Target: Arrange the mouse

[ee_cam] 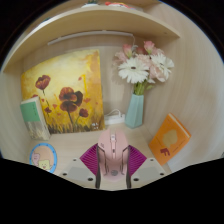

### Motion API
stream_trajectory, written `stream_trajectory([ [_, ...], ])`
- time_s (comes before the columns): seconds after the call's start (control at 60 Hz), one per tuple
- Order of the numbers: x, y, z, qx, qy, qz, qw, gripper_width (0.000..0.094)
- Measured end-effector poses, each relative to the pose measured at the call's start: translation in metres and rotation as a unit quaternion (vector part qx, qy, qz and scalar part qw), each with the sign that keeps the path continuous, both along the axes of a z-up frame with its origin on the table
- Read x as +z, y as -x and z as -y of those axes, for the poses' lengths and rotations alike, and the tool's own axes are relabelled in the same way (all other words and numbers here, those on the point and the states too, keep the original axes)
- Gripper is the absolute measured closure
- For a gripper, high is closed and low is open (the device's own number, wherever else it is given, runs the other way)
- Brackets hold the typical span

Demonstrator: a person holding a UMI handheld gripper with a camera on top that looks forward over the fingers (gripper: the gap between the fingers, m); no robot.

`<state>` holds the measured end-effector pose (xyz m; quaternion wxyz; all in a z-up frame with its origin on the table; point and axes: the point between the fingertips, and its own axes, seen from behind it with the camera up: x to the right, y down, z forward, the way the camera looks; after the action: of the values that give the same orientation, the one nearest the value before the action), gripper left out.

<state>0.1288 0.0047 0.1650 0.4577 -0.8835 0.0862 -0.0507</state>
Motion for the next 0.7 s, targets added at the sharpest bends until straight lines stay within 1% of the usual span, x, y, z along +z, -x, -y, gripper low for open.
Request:
stream_trajectory([
  [0.067, 0.05, 0.041, -0.018, 0.011, -0.041, 0.003, 0.999, 0.0585],
  [0.15, 0.096, 0.106, -0.037, 0.037, -0.085, -0.007, 0.996, 0.0586],
  [0.217, 0.113, 0.161, -0.052, 0.065, -0.101, -0.012, 0.993, 0.0586],
  [0.267, 0.11, 0.2, -0.062, 0.09, -0.104, -0.008, 0.99, 0.0586],
  [0.35, 0.074, 0.258, -0.075, 0.122, -0.087, -0.015, 0.989, 0.0588],
  [0.45, -0.002, 0.307, -0.08, 0.148, -0.037, -0.017, 0.988, 0.0588],
  [0.583, -0.098, 0.345, -0.069, 0.16, 0.039, -0.024, 0.986, 0.059],
  [0.7, -0.146, 0.357, -0.056, 0.152, 0.079, -0.023, 0.985, 0.0587],
])
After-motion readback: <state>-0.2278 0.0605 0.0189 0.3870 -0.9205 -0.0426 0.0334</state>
